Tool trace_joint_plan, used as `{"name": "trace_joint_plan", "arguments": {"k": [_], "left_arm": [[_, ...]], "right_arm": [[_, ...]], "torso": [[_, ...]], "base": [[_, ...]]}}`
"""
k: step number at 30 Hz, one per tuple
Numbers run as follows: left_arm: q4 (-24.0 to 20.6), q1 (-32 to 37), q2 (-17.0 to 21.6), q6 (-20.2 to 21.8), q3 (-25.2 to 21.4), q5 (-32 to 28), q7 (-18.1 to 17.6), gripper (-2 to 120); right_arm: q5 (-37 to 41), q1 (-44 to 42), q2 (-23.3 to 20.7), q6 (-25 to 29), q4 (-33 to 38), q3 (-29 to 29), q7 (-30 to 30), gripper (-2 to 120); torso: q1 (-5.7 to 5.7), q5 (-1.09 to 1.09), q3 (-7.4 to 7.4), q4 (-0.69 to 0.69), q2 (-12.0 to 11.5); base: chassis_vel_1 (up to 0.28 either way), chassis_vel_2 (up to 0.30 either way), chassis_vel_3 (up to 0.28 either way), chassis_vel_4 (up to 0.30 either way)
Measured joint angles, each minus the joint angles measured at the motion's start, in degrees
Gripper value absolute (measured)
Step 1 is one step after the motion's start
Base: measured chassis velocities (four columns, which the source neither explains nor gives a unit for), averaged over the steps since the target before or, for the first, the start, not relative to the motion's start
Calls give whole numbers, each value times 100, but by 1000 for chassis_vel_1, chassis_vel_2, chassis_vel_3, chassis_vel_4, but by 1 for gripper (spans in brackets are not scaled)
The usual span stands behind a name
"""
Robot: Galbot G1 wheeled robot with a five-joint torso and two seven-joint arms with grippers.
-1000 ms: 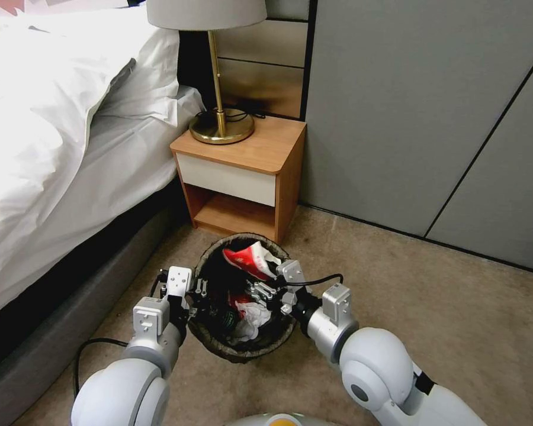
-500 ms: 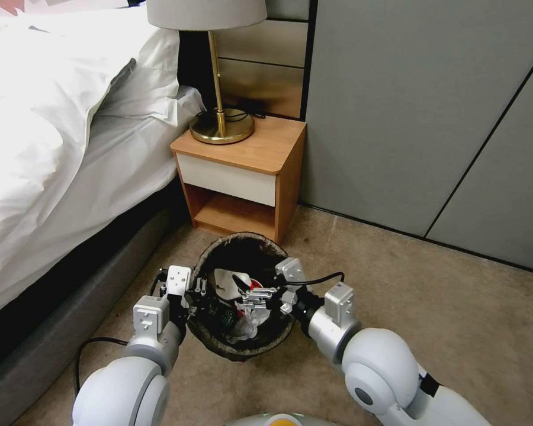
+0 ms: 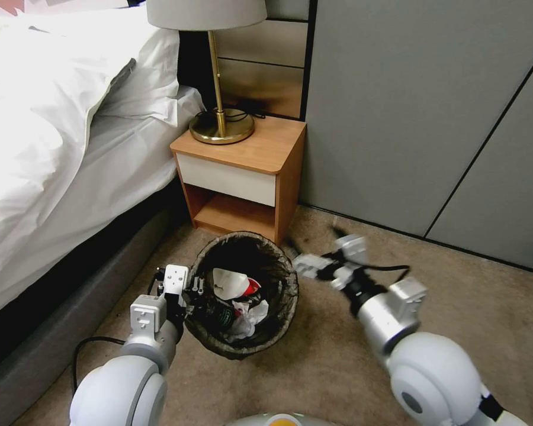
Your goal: Pick up the trash bin, then pick up the garbage from the floor and place it into the trash bin.
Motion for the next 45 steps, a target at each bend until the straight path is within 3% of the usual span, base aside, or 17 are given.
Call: {"name": "trace_joint_plan", "arguments": {"k": [3,6,10,22,45], "left_arm": [[-14,10,10,-2,-40,-15,2,5],[-35,21,26,-5,-120,-52,4,5],[-72,41,23,-5,-194,-85,5,5],[-135,124,-101,-48,-252,165,161,5],[-406,422,-267,-23,-612,154,243,5]], "right_arm": [[-208,-188,109,313,-103,434,-169,100],[-864,-687,292,932,-300,1289,-743,100],[-1173,-1115,443,1255,-371,1667,-950,100],[-1793,-1795,978,1760,-424,1767,-963,100],[-1658,-1996,1103,1898,-491,1762,-862,100]], "torso": [[0,1,0,0,0],[0,0,0,-1,0],[0,0,0,-1,0],[0,-1,0,-1,0],[0,-1,0,-1,0]], "base": [[0,0,0,0],[0,0,0,0],[0,0,0,0],[0,0,0,0],[16,19,20,19]]}}
